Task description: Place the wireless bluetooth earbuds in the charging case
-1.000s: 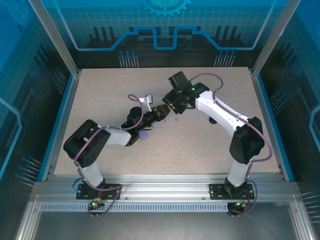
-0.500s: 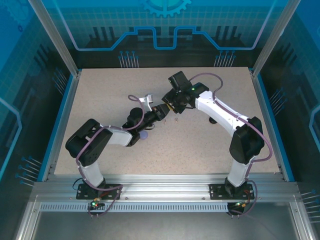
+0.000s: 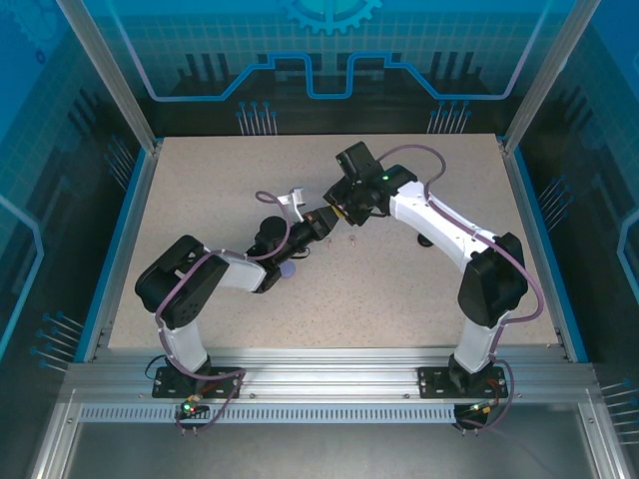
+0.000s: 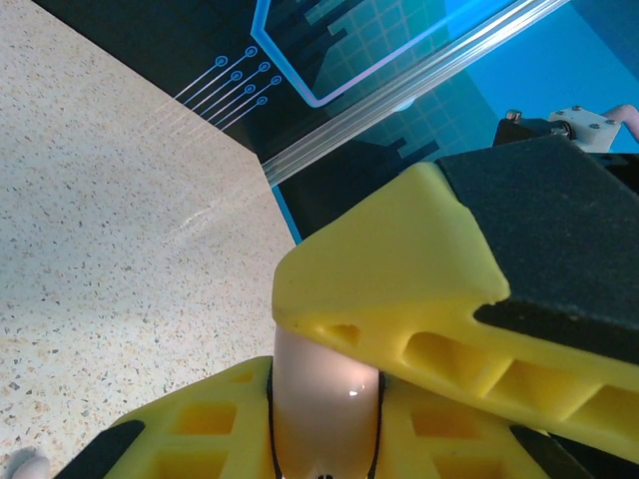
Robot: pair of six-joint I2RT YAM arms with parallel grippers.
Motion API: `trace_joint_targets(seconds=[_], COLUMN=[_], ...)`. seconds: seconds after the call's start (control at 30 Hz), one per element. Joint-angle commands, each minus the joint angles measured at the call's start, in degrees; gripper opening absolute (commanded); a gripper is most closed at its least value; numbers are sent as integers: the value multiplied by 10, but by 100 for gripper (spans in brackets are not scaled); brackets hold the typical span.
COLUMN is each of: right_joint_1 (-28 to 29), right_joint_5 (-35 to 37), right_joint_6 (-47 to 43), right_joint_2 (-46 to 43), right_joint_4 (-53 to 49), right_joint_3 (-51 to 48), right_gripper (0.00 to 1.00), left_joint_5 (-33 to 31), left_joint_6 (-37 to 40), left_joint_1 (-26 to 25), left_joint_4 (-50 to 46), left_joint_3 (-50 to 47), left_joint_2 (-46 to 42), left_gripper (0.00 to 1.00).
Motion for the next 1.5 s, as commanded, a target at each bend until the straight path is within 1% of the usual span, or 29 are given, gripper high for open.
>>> trace_joint_targets(seconds=[0.0,0.07,0.13,0.27,0.3,0.5,0.6,0.67,0.77,0.83,1.0,1.07,1.17,1.23,1.33,1.37,1.4,1.47], right_joint_1=[16,15,15,15,15,15,15,14,13,12,10,9,8,6,3,-1,-4,-18], right_joint_5=[-13,-13,-12,-17,-18,-27,-36,-38,-38,-36,-33,-34,-34,-36,-36,-37,-39,-43], right_joint_6=[8,8,9,13,14,25,48,57,58,59,59,59,60,60,61,60,58,47], right_joint_2=[-7,-8,-10,-9,-10,-12,-23,-29,-32,-35,-41,-43,-45,-46,-49,-51,-51,-57], right_joint_4=[-17,-16,-16,-14,-12,-7,16,24,17,15,14,16,17,19,24,28,33,41], right_joint_3=[4,4,4,3,2,-6,-29,-39,-36,-36,-38,-42,-46,-47,-50,-51,-51,-45], right_gripper=[36,36,36,36,36,36,35,35,35,35,35,35,35,35,39,43,49,65], left_joint_5=[-43,-43,-43,-43,-43,-56,-69,-71,-73,-76,-81,-80,-81,-80,-77,-76,-75,-66], left_joint_6=[-9,-9,-10,-12,-12,-18,-23,-23,-23,-24,-25,-26,-28,-28,-31,-33,-33,-34], left_joint_1=[6,5,5,6,4,3,0,-1,-5,-6,-6,-6,-7,-6,-6,-7,-6,-6], left_joint_4=[7,8,11,25,26,42,62,67,72,75,78,80,77,74,67,64,61,50], left_joint_3=[12,12,12,14,15,13,12,15,19,19,16,14,13,13,13,13,12,16], left_joint_2=[14,14,16,22,23,31,37,41,45,48,49,49,47,45,43,41,39,35], left_gripper=[15,26,32,37,37,26,27,30,33,32,23,18,15,10,5,4,3,3])
